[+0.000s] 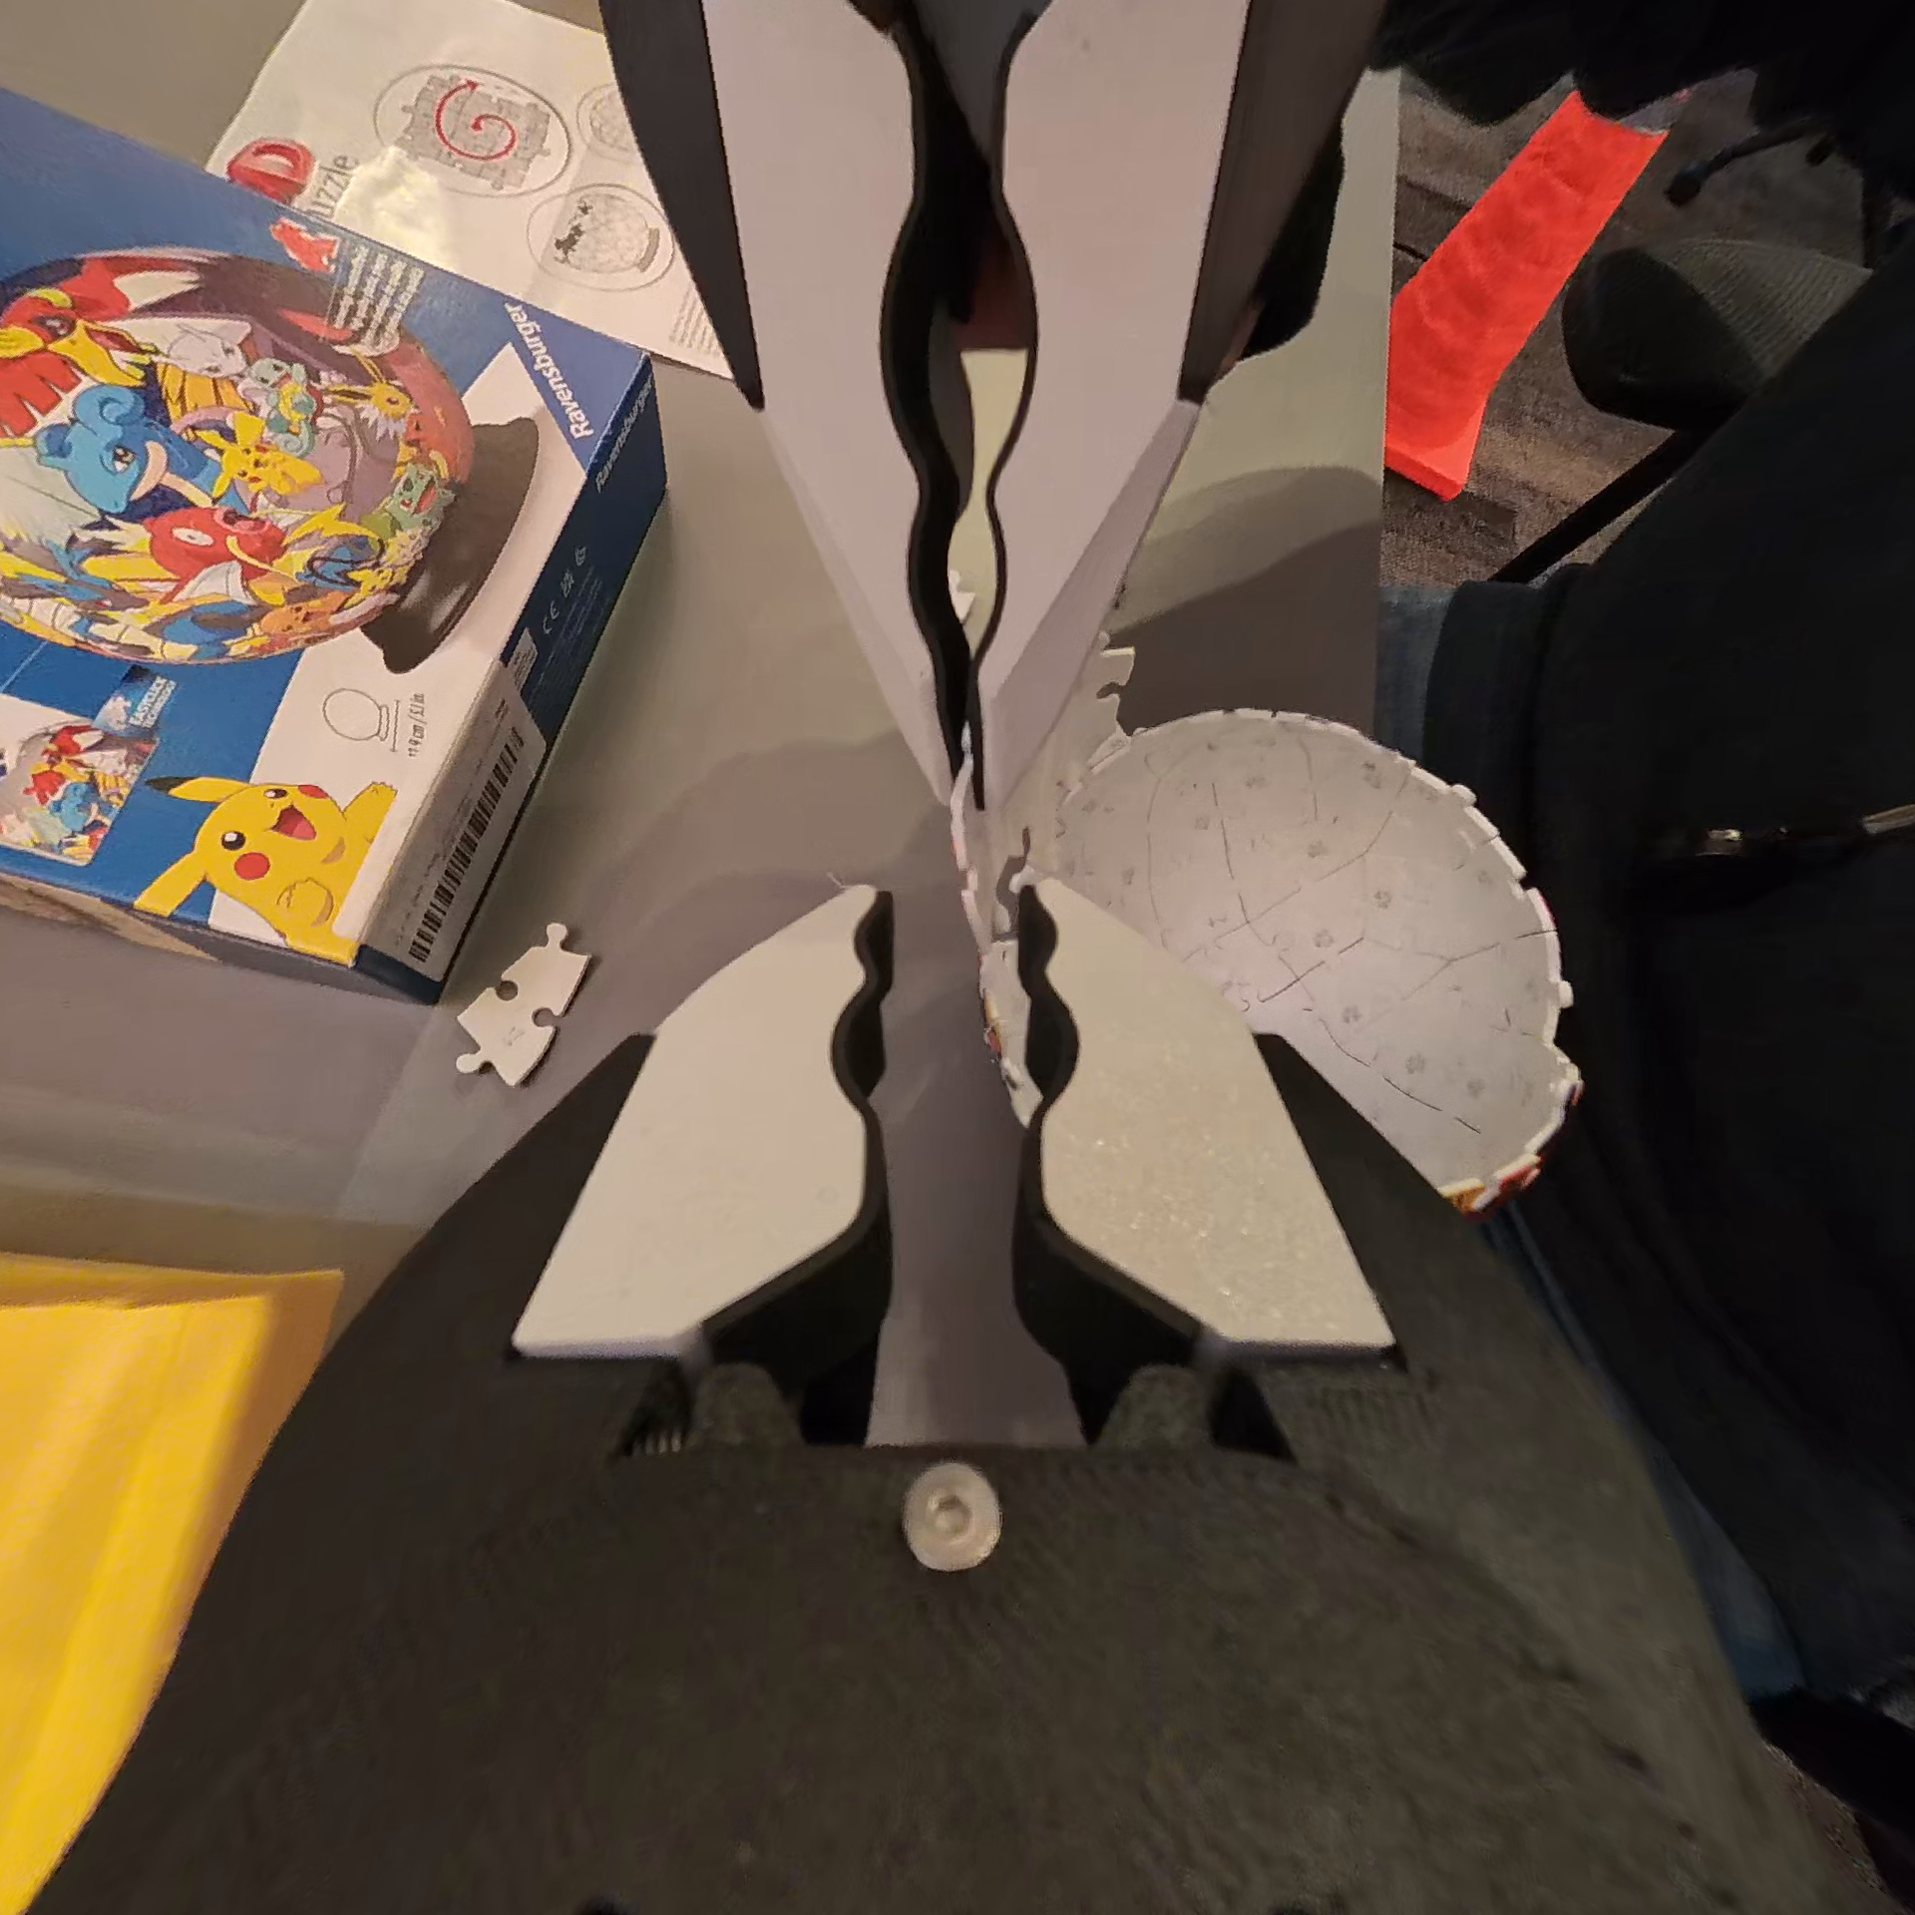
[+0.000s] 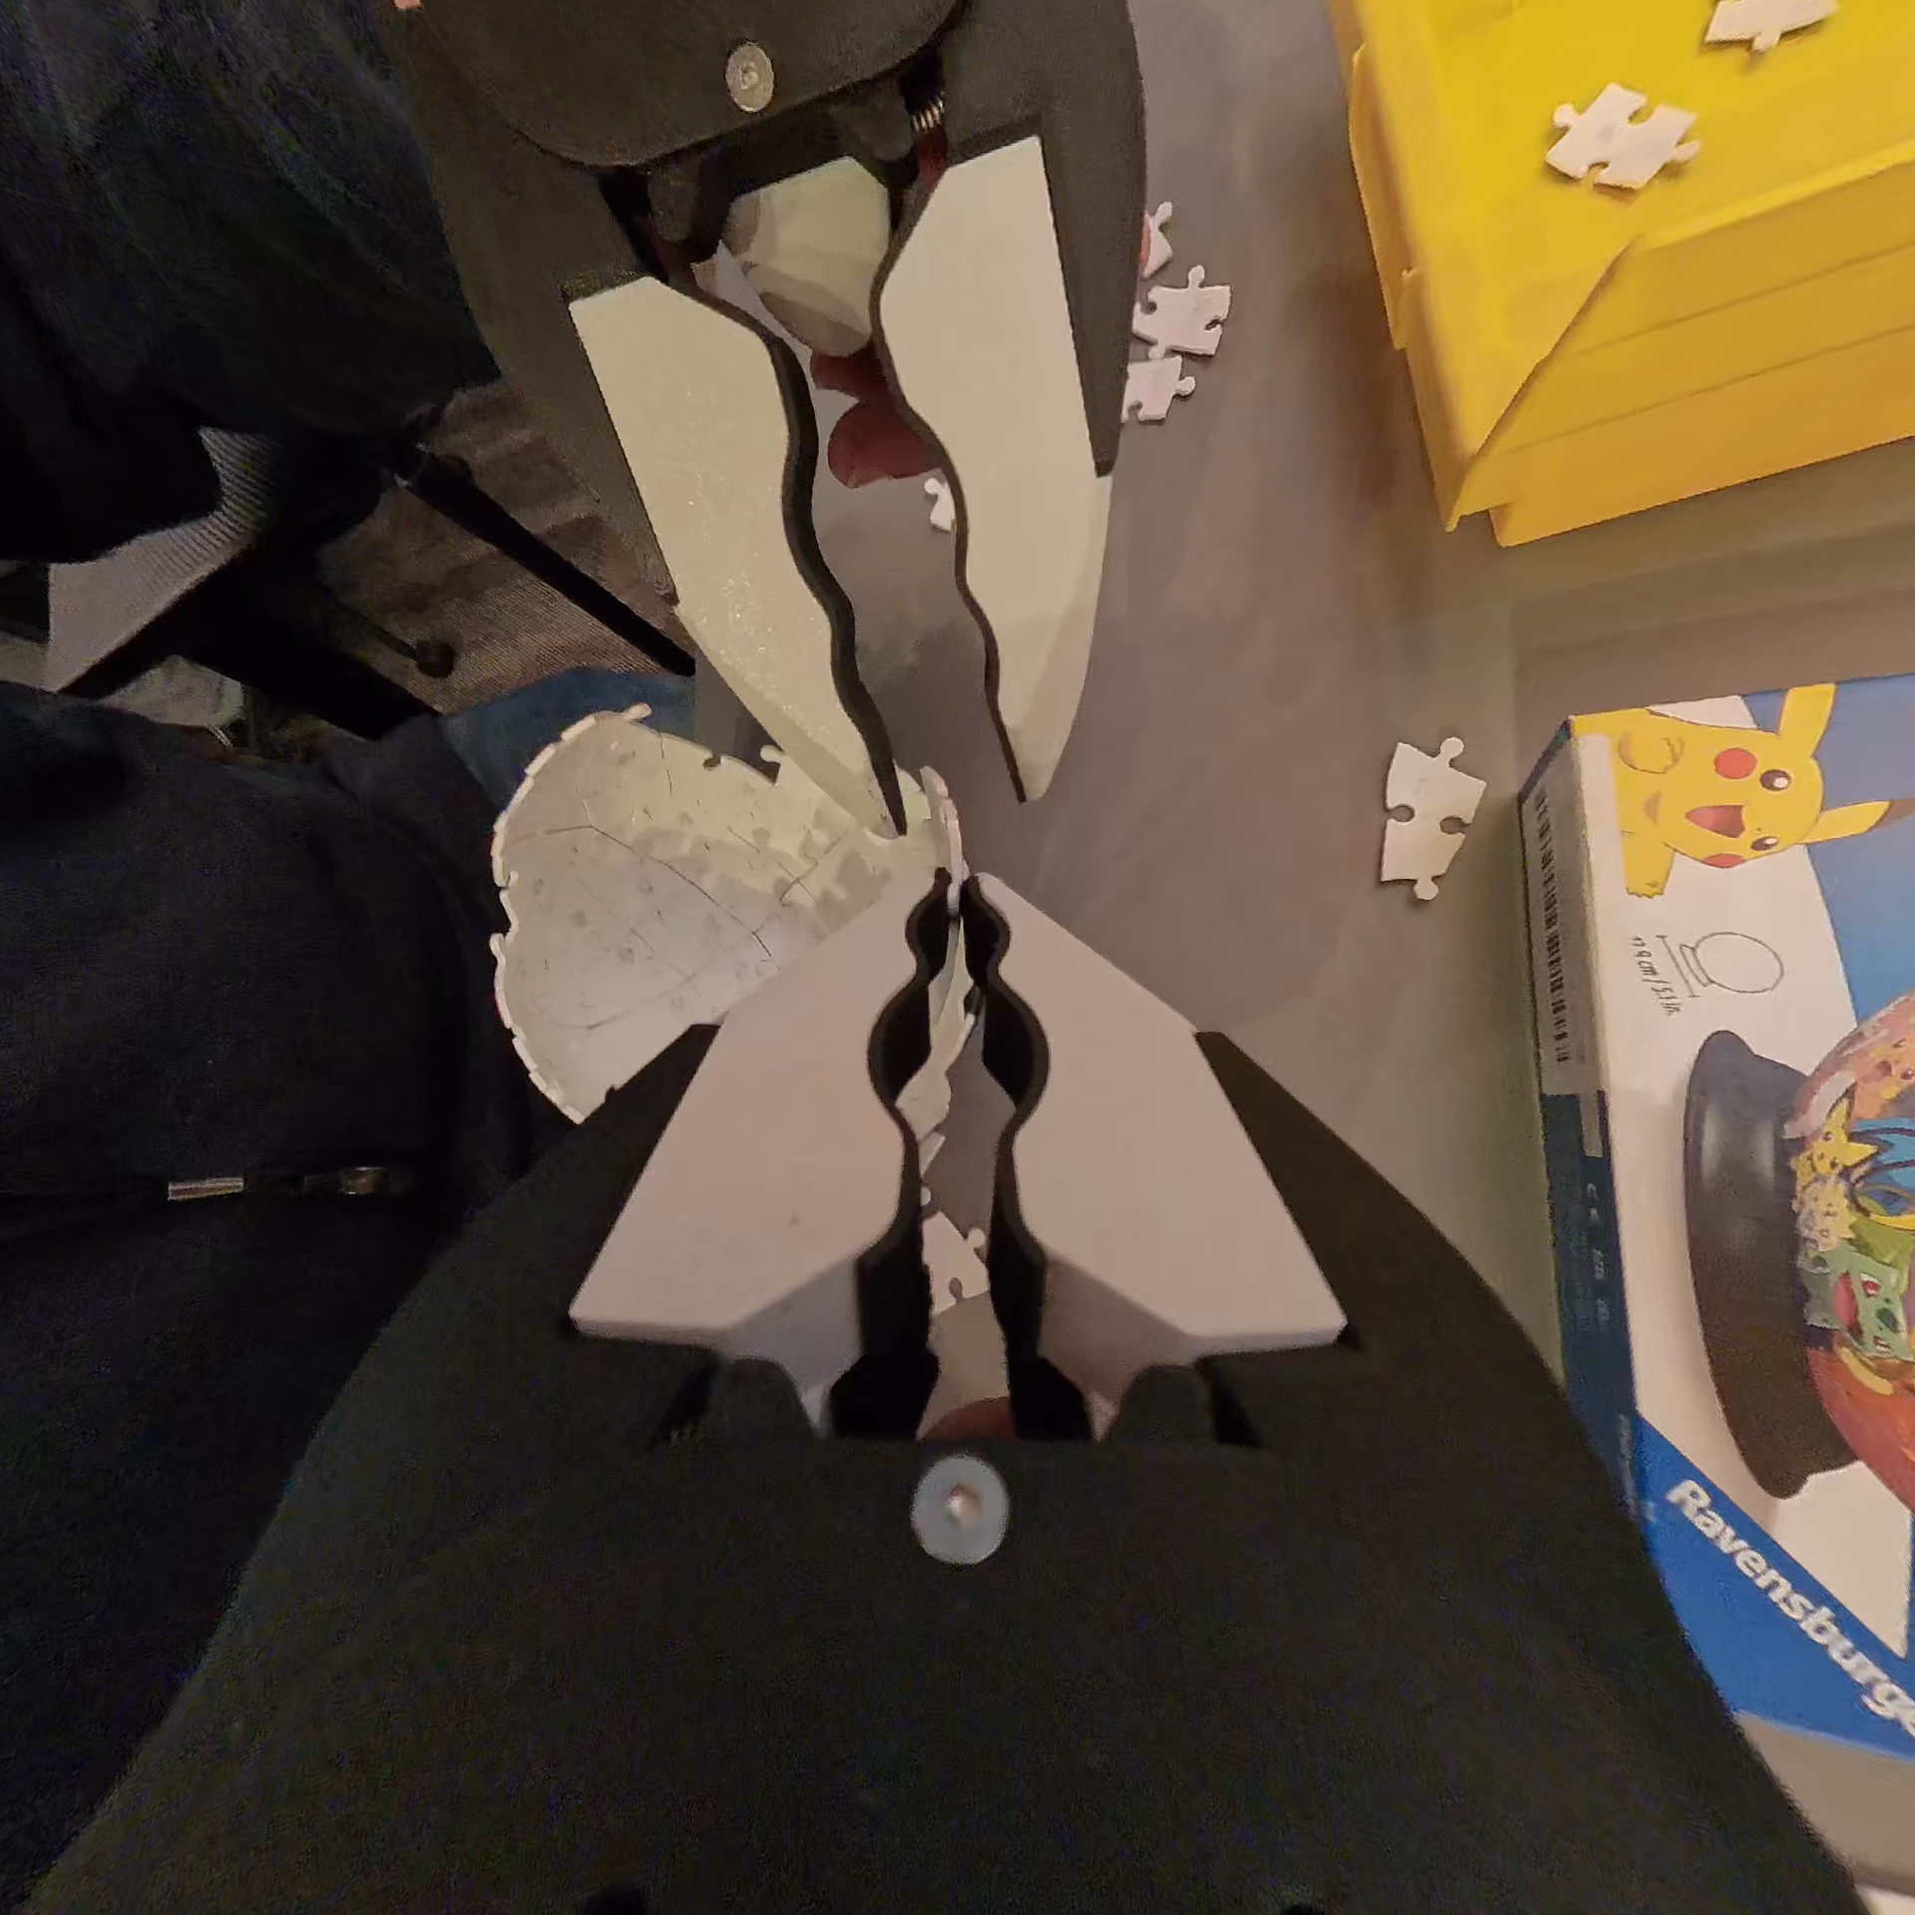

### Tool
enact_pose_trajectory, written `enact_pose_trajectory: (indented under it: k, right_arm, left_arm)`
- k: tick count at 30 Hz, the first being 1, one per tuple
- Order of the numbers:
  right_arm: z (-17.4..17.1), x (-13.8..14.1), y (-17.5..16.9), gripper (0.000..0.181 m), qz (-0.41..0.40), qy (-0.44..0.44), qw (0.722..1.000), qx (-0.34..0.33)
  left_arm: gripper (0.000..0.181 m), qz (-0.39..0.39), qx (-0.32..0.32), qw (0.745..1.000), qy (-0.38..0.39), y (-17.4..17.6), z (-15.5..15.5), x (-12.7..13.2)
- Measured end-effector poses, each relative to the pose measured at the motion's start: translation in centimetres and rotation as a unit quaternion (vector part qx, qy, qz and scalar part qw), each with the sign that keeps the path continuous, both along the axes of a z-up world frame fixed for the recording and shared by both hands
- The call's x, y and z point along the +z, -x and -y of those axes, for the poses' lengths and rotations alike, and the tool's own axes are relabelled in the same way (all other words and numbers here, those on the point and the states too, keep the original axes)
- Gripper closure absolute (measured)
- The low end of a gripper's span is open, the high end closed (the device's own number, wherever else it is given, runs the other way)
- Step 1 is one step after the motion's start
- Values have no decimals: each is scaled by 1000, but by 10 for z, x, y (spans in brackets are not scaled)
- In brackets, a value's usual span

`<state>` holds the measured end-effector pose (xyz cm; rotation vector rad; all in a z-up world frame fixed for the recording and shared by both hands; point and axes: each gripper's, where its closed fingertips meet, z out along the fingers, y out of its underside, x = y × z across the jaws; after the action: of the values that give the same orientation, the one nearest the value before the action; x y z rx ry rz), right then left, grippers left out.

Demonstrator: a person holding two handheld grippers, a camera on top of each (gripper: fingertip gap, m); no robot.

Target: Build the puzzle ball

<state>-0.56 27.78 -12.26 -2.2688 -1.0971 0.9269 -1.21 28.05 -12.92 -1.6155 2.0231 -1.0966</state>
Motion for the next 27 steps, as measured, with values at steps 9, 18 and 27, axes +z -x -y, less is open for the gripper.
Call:
enact_pose_trajectory:
  k: [9,18,27]
  right_arm:
    - [9,-9,-4,181,130,0,988,84]
    - [7,-2,3,181,166,-8,980,111]
    - [-3,6,1,169,140,-37,986,81]
  left_arm:
    - [144,-27,-10,999,31,8,9,-14]
    - [177,33,-9,999,-25,-6,13,-1]
    - [179,69,24,997,8,-5,5,5]
